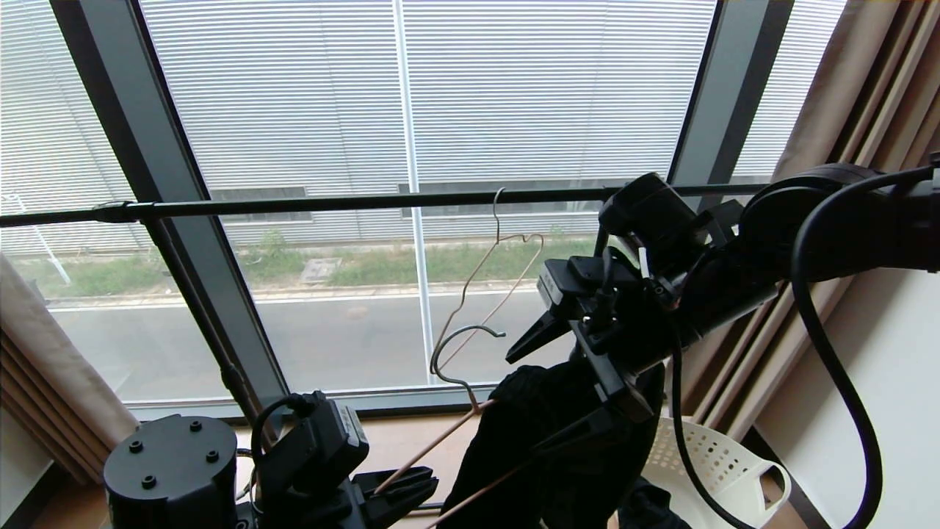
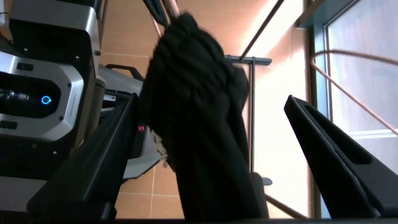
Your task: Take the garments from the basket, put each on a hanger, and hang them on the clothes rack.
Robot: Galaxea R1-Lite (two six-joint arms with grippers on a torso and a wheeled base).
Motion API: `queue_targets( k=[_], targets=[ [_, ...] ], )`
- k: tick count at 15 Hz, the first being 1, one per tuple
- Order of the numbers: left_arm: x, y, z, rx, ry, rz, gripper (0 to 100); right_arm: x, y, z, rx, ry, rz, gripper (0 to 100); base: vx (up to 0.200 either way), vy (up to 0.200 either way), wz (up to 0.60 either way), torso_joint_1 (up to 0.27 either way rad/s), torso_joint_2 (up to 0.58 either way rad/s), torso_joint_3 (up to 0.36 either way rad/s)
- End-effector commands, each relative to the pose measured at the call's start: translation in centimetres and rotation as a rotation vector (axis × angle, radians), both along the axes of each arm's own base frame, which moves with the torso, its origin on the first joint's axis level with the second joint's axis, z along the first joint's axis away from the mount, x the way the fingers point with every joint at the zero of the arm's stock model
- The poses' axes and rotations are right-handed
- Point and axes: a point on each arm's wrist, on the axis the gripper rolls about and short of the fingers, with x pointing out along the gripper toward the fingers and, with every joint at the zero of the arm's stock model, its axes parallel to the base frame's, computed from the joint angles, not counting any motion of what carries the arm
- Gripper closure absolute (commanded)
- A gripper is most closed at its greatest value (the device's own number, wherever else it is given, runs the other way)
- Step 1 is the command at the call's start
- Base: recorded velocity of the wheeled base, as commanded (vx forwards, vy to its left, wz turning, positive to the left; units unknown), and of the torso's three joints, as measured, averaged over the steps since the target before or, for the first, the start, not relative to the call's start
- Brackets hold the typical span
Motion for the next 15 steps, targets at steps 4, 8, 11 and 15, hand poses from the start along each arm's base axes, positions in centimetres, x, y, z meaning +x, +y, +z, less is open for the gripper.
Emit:
queue_targets(
  k=[4,8,11,15],
  targets=[
    [0.20,-0.18,-0.22,-0.003,0.001,0.001,100,0.21,0.34,-0.38,-0.005,0.009,0.004,0,0.000,0.000,0.00,0.000,0.00,0.000],
    [0.26,-0.19,-0.24,-0.009,-0.004,0.003,100,0.27,0.38,-0.49,-0.009,0.014,-0.002,0,0.000,0.000,0.00,0.000,0.00,0.000],
    [0.19,-0.12,-0.25,-0.010,-0.005,0.003,100,0.37,0.37,-0.72,-0.013,0.017,-0.003,0,0.000,0.000,0.00,0.000,0.00,0.000],
    [0.00,-0.01,-0.12,-0.027,-0.024,0.000,100,0.41,0.31,-0.76,-0.021,0.015,-0.010,100,0.000,0.000,0.00,0.000,0.00,0.000]
  ],
)
